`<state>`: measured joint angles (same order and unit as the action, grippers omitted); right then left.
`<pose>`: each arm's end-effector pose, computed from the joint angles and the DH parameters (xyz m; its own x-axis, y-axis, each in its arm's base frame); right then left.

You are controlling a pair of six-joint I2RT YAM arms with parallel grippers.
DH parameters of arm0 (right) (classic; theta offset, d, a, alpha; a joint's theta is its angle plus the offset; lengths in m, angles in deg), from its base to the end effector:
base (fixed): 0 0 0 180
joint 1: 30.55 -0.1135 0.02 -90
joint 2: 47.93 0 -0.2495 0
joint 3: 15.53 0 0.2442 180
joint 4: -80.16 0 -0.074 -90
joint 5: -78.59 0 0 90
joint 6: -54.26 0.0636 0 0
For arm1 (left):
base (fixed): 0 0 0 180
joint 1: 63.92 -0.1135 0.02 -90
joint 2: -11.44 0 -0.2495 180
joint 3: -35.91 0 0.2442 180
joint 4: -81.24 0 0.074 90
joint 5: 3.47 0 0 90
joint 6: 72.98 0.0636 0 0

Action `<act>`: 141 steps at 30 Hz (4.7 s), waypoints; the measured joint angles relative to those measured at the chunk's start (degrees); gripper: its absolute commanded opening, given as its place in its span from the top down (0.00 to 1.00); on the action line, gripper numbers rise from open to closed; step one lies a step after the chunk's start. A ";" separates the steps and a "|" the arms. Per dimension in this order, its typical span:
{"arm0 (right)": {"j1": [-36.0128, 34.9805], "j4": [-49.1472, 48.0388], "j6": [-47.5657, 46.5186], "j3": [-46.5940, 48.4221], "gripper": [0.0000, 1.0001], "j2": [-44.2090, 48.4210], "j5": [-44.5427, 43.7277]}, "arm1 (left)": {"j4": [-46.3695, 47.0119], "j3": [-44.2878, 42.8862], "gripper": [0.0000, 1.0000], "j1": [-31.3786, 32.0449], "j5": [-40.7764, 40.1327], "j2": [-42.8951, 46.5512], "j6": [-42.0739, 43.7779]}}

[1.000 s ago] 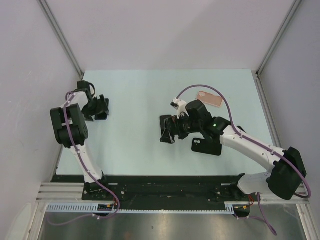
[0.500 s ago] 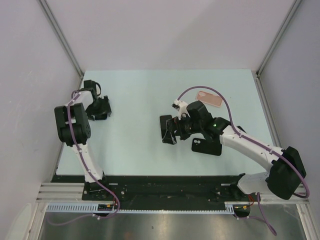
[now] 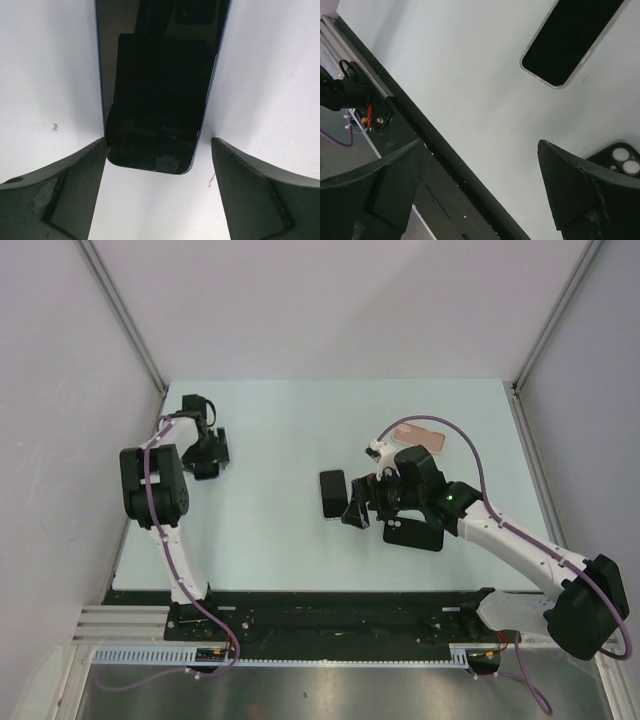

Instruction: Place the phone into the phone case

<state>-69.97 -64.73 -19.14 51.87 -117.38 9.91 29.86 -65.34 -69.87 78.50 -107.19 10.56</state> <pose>0.2037 0.1973 0.2579 -0.6801 -0.2146 -0.7010 -0.6481 0.6229 0.4381 0.4190 0.0526 0.1319 -0.9040 -0.2062 -0.3746 -0.2563 0.9625 0.0886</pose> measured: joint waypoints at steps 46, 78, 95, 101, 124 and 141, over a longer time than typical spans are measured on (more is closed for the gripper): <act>2.58 0.22 1.38 -5.92 0.00 7.23 -5.11 | 1.60 -0.92 0.32 0.90 5.62 -1.14 -0.57; 13.22 2.14 1.75 -5.90 0.06 5.38 -20.13 | -1.14 32.50 0.21 30.51 10.12 24.48 -12.11; 14.29 3.41 -13.57 -5.16 0.37 -3.30 -21.90 | -1.70 33.20 0.00 31.74 13.16 33.40 -14.10; 14.88 3.58 -25.79 -5.01 0.55 -5.99 -18.40 | -0.33 33.42 0.00 31.74 11.15 41.77 -14.12; 19.74 4.66 -47.21 -2.45 0.54 -21.24 -1.66 | 0.70 34.16 0.00 31.78 9.27 48.28 -14.58; 19.45 4.20 -42.69 -0.39 1.00 -24.28 -0.87 | 1.29 34.23 0.01 30.75 9.97 48.92 -14.53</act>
<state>-50.51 -60.54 -61.83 51.47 -141.67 9.03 31.15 -31.11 -39.12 88.46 -58.28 -3.98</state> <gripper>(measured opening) 0.015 0.992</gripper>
